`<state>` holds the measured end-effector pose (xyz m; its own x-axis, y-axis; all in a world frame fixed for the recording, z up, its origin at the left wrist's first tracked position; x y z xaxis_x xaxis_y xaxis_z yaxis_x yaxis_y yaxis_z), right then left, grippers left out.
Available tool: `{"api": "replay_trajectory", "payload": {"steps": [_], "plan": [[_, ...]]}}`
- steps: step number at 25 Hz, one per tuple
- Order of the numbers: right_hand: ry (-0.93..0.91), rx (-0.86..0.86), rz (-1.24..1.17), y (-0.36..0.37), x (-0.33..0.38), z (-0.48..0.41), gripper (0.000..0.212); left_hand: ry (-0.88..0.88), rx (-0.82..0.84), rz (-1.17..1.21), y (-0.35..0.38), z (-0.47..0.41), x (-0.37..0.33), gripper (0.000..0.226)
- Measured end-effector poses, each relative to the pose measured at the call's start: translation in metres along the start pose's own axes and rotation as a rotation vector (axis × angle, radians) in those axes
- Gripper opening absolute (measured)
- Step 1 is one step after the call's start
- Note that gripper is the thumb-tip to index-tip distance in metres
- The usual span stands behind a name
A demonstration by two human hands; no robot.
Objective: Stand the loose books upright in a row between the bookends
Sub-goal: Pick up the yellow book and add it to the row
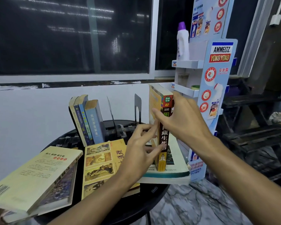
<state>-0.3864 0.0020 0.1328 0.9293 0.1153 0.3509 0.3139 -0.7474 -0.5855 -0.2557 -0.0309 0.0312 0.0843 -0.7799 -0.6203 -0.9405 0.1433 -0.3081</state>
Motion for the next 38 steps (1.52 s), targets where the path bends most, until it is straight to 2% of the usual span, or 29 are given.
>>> {"api": "replay_trajectory", "payload": {"steps": [6, 12, 18, 25, 30, 38], "plan": [[0.045, -0.043, -0.047, -0.008, -0.008, -0.001, 0.04, -0.004, 0.024, 0.023, 0.008, -0.005, -0.003, 0.073], [0.019, -0.059, -0.045, -0.009, -0.004, -0.007, 0.037, -0.011, 0.039, -0.038, -0.009, -0.013, 0.002, 0.066], [-0.033, -0.059, -0.085, 0.0, 0.015, -0.016, 0.035, -0.071, -0.051, -0.472, -0.078, -0.05, 0.049, 0.064], [-0.068, -0.057, -0.136, 0.035, 0.041, -0.032, 0.034, -0.176, 0.02, -0.84, -0.158, -0.087, 0.104, 0.07], [-0.089, -0.025, -0.202, 0.067, 0.061, -0.041, 0.033, -0.227, 0.059, -1.006, -0.184, -0.098, 0.129, 0.064], [-0.106, 0.025, -0.223, 0.11, 0.086, -0.06, 0.031, -0.145, 0.085, -1.146, -0.188, -0.096, 0.152, 0.058]]}}
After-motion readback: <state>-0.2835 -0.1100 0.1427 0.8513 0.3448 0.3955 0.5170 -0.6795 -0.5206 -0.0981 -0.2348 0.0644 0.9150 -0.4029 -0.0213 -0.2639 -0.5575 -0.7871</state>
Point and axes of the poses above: each hand's wrist, its own z-axis away from the middle knuckle, its own y-axis out of the palm, x = y × z, the point moved 4 cm from there along -z, towards the middle knuckle, and after that the axes turned 2 degrees about -x, right-handed, at the moved point
